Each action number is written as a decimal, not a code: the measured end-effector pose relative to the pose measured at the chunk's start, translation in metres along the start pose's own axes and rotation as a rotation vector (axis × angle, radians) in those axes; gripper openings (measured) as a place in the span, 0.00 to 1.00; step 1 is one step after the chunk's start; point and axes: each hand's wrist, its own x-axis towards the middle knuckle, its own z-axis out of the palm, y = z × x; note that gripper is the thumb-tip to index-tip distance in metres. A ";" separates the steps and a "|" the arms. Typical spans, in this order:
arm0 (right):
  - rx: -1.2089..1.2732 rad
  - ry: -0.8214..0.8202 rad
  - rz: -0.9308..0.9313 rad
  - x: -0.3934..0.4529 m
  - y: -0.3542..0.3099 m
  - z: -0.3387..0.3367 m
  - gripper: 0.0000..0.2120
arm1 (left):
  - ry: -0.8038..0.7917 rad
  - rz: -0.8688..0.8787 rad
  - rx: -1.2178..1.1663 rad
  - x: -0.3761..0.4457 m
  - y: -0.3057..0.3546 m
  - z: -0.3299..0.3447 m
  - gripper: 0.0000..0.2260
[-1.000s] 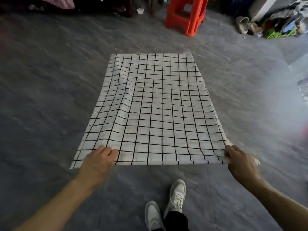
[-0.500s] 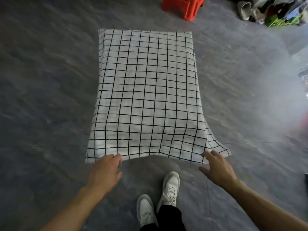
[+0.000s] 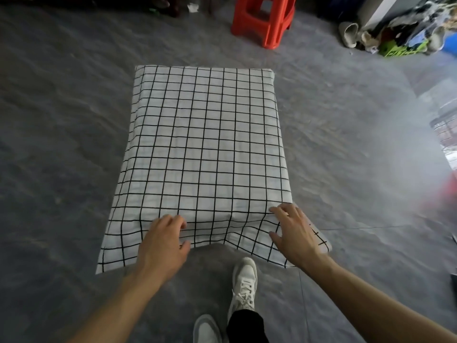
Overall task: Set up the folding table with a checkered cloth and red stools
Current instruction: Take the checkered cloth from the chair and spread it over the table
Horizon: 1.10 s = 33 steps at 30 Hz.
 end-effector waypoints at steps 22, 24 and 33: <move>-0.083 -0.215 -0.157 0.099 0.039 -0.006 0.41 | -0.223 0.114 0.248 0.114 0.062 0.049 0.39; -0.044 -0.181 -0.131 0.111 0.029 -0.015 0.35 | -0.223 0.099 0.200 0.119 0.067 0.043 0.33; -0.007 -0.175 -0.194 0.177 -0.001 -0.025 0.36 | -0.082 0.029 0.149 0.175 0.092 0.027 0.30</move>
